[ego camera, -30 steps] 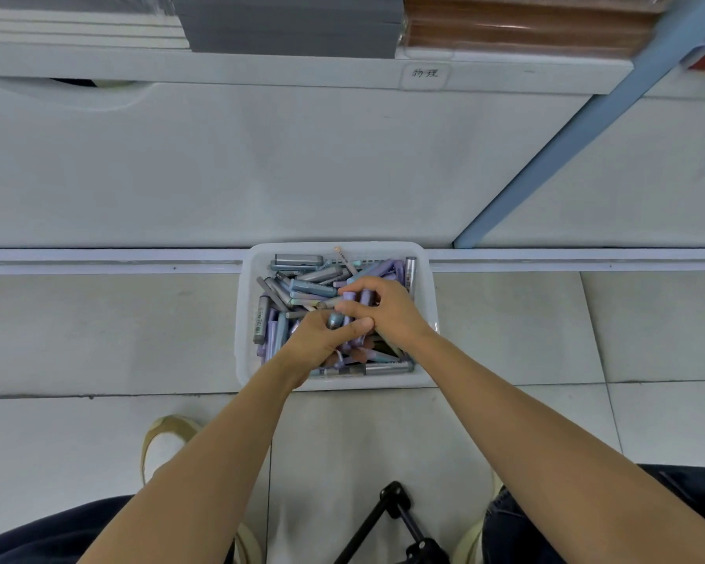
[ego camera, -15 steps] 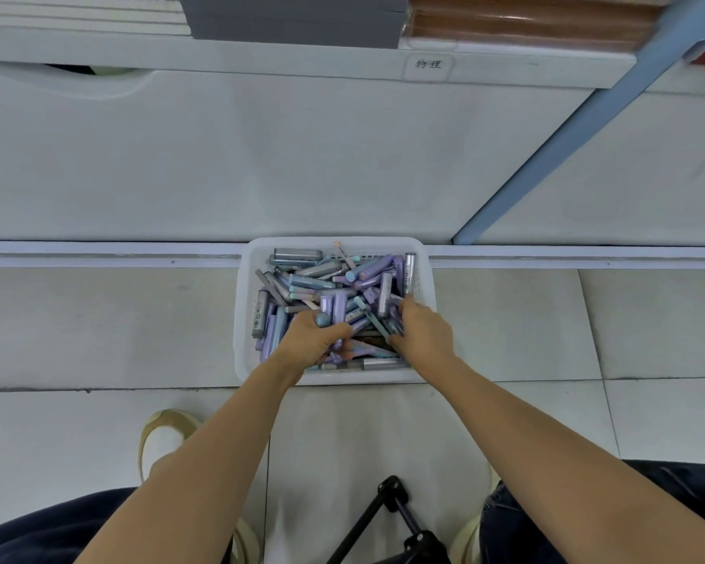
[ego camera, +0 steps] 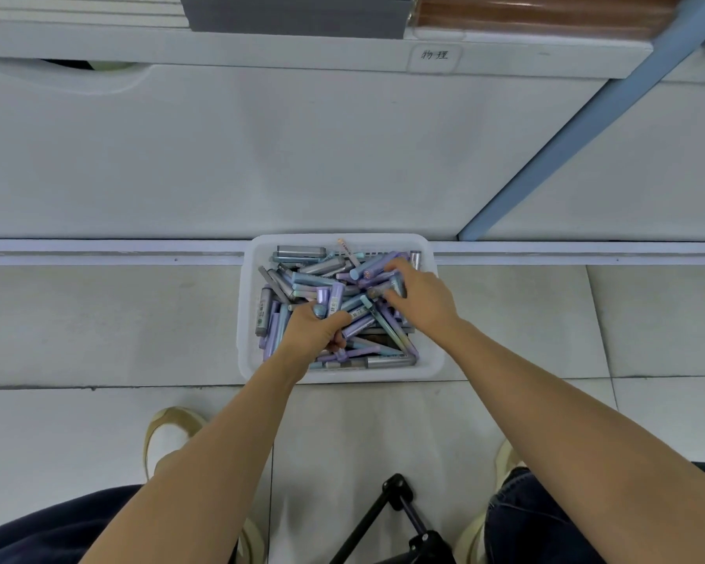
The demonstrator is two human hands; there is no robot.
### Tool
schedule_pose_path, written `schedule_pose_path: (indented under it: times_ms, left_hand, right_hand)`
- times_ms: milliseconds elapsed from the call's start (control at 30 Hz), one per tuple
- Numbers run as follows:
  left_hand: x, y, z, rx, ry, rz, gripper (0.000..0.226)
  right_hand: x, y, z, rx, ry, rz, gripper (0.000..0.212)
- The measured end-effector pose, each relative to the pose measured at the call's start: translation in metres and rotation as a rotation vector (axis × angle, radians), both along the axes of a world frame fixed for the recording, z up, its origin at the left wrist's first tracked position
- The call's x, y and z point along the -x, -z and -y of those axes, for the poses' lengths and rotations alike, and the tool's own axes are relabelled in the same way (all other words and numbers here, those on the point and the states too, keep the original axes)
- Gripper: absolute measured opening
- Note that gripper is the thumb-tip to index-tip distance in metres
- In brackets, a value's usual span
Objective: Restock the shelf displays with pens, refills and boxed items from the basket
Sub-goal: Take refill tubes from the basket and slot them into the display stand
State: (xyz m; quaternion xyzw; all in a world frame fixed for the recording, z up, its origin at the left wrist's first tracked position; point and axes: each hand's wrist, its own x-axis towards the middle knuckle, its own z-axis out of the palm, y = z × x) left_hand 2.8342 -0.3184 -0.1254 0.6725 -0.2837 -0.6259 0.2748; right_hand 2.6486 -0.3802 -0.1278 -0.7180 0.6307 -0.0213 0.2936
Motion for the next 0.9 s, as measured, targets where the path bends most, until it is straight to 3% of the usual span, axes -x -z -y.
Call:
schedule_pose_path:
  times_ms: [133, 200, 300, 467, 567, 633, 700, 767, 900]
  left_hand:
    - [0.001, 0.001, 0.001, 0.002, 0.006, -0.026, 0.030]
    - [0.002, 0.001, 0.002, 0.013, 0.000, -0.020, 0.026]
    - [0.001, -0.003, 0.006, 0.066, -0.054, -0.027, 0.014]
    - [0.002, -0.036, 0.028, 0.241, -0.144, -0.012, 0.006]
    - [0.001, -0.068, 0.043, 0.347, -0.170, -0.041, 0.011]
    - [-0.001, -0.092, 0.050, 0.391, -0.162, -0.087, 0.003]
    - [-0.004, -0.116, 0.056, 0.417, -0.114, -0.126, 0.018]
    - [-0.006, -0.139, 0.060, 0.410, -0.057, -0.142, 0.018]
    - [-0.010, -0.190, 0.070, 0.488, -0.024, -0.176, 0.024]
  right_hand:
    - [-0.007, 0.012, 0.001, -0.054, -0.163, -0.171, 0.033]
    - [-0.007, 0.015, 0.001, -0.045, -0.185, -0.165, 0.027]
    - [-0.010, 0.005, 0.009, -0.062, -0.026, 0.159, 0.023]
    - [-0.025, -0.047, 0.033, -0.269, 0.113, 0.652, 0.024]
    - [-0.033, -0.083, 0.048, -0.301, 0.116, 0.758, 0.033]
    - [-0.035, -0.109, 0.057, -0.297, 0.067, 0.775, 0.036]
    - [-0.038, -0.136, 0.064, -0.310, -0.006, 0.761, 0.034]
    - [-0.041, -0.163, 0.067, -0.318, -0.060, 0.770, 0.029]
    - [-0.043, -0.220, 0.067, -0.195, -0.098, 0.832, 0.029]
